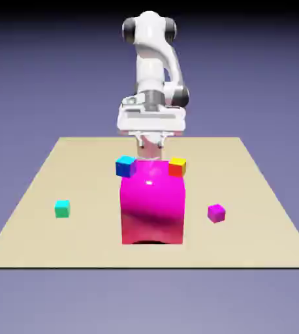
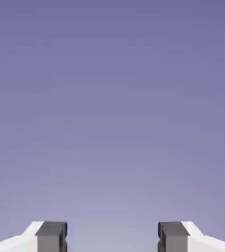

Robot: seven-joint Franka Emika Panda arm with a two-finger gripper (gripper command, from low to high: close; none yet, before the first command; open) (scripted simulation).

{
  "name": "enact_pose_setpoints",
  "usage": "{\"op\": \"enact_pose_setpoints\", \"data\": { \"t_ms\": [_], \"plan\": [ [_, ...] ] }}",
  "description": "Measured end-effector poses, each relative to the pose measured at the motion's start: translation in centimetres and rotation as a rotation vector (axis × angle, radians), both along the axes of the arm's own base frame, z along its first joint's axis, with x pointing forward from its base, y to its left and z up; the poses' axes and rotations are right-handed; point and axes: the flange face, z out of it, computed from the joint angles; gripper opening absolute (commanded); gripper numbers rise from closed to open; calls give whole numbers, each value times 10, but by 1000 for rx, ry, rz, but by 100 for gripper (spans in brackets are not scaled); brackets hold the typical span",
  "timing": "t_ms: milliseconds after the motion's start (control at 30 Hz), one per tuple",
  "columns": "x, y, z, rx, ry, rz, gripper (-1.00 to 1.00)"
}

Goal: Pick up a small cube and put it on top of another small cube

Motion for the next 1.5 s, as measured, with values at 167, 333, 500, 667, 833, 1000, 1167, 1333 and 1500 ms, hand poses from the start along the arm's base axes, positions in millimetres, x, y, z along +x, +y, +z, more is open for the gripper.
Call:
{"op": "enact_pose_setpoints", "data": {
  "t_ms": [167, 333, 500, 667, 833, 1000, 1167, 1333, 1500],
  "plan": [
    [4, 76, -60, -203, 177, 377, 0],
    [-15, 149, -122, -410, 327, 775, 0],
    [-56, 213, -184, -623, 454, 1192, 0],
    [-111, 258, -245, -841, 568, 1612, 0],
    [-114, 259, -284, -867, 584, 1660, 0],
    [-114, 253, -322, -867, 585, 1662, -100],
    [-115, 259, -280, -867, 585, 1660, -100],
    [-105, 254, -240, -858, 601, 1615, -100],
    [-68, 227, -174, -818, 656, 1438, -100]
  ]
}}
